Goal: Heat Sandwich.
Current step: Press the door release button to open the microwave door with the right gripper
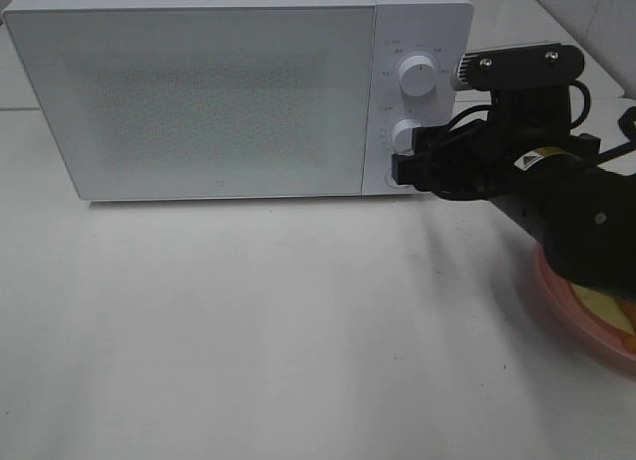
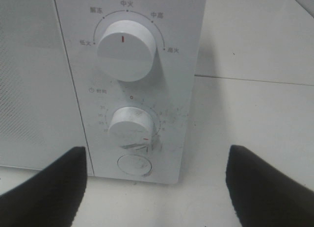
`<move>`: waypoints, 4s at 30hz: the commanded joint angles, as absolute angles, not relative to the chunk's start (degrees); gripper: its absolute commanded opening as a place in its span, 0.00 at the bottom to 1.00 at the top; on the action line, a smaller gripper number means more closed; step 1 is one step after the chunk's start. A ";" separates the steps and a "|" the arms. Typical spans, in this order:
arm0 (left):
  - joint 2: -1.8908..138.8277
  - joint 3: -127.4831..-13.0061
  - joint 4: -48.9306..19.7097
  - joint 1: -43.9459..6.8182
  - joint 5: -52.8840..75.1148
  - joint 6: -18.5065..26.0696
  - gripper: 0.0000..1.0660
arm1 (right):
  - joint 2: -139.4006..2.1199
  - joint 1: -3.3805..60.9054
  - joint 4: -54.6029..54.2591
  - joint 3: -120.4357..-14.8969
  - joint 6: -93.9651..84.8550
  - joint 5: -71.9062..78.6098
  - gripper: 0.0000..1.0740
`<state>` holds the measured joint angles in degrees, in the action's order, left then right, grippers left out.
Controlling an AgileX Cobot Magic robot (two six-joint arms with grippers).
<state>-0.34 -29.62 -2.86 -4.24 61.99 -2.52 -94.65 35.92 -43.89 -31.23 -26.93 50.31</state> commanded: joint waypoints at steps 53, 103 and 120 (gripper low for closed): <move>-1.66 -29.51 -2.98 -4.35 61.13 -2.41 0.91 | -95.97 44.06 -52.20 -31.46 57.47 45.89 0.00; -1.66 -29.51 -2.98 -4.35 61.13 -2.41 0.91 | -120.26 29.34 -36.96 -50.88 72.31 44.81 0.00; -1.66 -29.51 -2.98 -4.35 61.13 -2.41 0.91 | -122.15 29.34 -39.08 -53.11 72.94 47.50 0.00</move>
